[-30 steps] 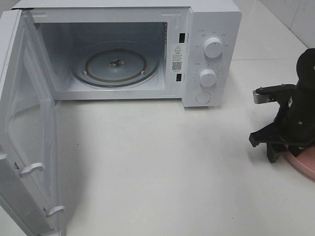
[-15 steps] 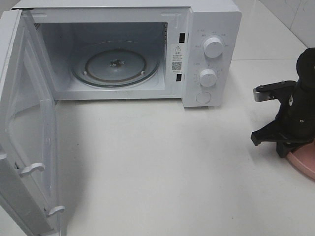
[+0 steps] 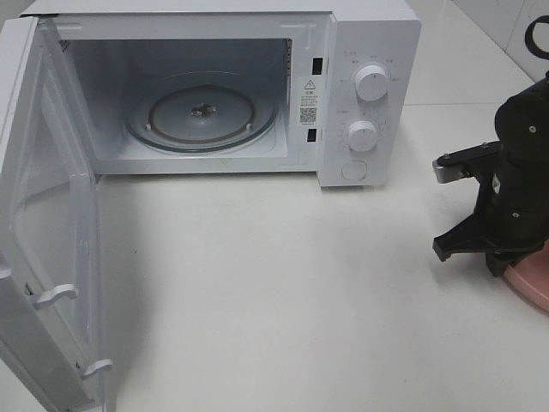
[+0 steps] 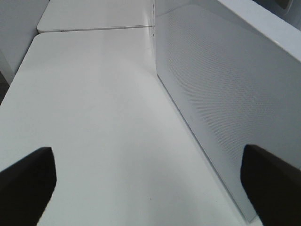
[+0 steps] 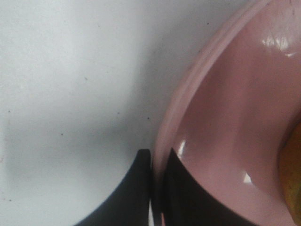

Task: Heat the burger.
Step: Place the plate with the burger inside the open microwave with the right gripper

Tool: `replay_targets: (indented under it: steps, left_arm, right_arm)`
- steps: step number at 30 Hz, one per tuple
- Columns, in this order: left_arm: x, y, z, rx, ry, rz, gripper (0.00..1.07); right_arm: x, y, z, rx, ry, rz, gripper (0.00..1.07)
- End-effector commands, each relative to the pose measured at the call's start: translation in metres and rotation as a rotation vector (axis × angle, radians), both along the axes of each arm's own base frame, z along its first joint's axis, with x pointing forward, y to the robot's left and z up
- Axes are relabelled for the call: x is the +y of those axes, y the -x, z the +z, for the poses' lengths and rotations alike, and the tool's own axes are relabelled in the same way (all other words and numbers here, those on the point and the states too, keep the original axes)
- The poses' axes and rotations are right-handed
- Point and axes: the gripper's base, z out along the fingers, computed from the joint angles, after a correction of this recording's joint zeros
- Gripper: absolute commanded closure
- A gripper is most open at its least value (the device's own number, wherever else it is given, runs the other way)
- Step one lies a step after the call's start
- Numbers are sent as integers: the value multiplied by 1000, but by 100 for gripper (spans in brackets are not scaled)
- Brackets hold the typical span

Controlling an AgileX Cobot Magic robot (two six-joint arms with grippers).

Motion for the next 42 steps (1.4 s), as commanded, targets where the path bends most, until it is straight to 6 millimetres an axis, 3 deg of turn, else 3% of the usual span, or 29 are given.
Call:
replay_targets:
  steps: [1, 11, 25, 42]
  left_arm:
    - [-1, 3, 0, -22, 5, -9, 7]
    - [-1, 3, 0, -22, 5, -9, 7]
    - [-1, 3, 0, -22, 5, -9, 7]
    - [-1, 3, 0, -22, 5, -9, 7]
  right_arm:
    - [1, 2, -2, 14, 54, -2, 107]
    - [13, 9, 17, -15, 197, 26, 107]
    - [31, 22, 41, -41, 242, 84, 107]
    - [37, 74, 62, -33, 286, 138, 107]
